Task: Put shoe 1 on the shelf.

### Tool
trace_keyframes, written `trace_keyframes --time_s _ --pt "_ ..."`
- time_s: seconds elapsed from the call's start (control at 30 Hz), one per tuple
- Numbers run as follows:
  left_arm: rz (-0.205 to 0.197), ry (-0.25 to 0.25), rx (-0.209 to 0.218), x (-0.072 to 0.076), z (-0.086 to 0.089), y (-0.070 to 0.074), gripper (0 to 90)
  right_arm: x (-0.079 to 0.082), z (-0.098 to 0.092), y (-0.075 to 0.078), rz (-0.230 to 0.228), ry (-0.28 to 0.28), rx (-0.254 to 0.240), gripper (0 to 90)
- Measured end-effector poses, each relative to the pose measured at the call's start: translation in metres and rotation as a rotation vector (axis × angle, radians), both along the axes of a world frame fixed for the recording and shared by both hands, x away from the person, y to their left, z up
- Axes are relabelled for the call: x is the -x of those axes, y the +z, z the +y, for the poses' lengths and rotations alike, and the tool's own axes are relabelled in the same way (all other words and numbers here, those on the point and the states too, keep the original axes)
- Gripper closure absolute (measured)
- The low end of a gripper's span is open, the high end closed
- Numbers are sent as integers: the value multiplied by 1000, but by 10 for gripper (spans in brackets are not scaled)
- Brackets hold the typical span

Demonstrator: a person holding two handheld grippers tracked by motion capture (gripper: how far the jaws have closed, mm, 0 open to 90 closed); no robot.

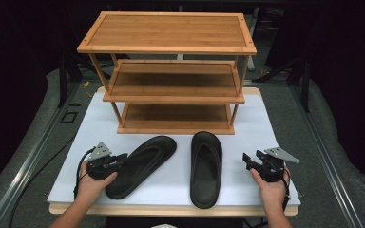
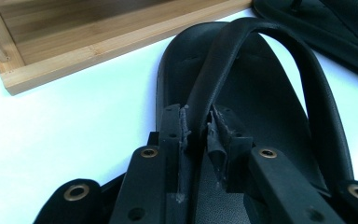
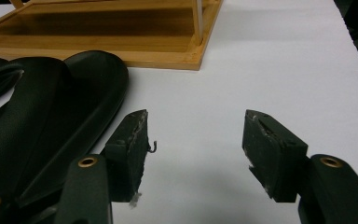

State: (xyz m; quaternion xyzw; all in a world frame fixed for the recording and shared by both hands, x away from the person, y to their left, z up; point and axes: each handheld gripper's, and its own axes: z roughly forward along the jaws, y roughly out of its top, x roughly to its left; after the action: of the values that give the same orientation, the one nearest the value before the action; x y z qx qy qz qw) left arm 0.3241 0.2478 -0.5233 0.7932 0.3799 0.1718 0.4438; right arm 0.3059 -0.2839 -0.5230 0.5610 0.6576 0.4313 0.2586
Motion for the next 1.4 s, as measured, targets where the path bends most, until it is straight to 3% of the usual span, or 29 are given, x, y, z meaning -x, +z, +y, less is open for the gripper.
trace_keyframes --time_s 0.17,0.43,0.53,0.7,0.93,1.4 --pt "28 -8 17 1 1 2 799 0 -1 0 1 0 -10 406" --pt "19 20 29 7 1 9 836 0 -1 0 1 2 -14 406" --pt "17 23 54 8 3 12 841 0 -2 0 2 2 -15 406" --pt "-10 31 88 12 6 20 845 0 -2 0 4 -3 -22 406" --pt "-40 43 171 21 12 35 845 0 -3 -1 7 -1 -27 407" --pt "-167 67 263 39 24 72 848 0 -3 -2 16 -13 -36 406"
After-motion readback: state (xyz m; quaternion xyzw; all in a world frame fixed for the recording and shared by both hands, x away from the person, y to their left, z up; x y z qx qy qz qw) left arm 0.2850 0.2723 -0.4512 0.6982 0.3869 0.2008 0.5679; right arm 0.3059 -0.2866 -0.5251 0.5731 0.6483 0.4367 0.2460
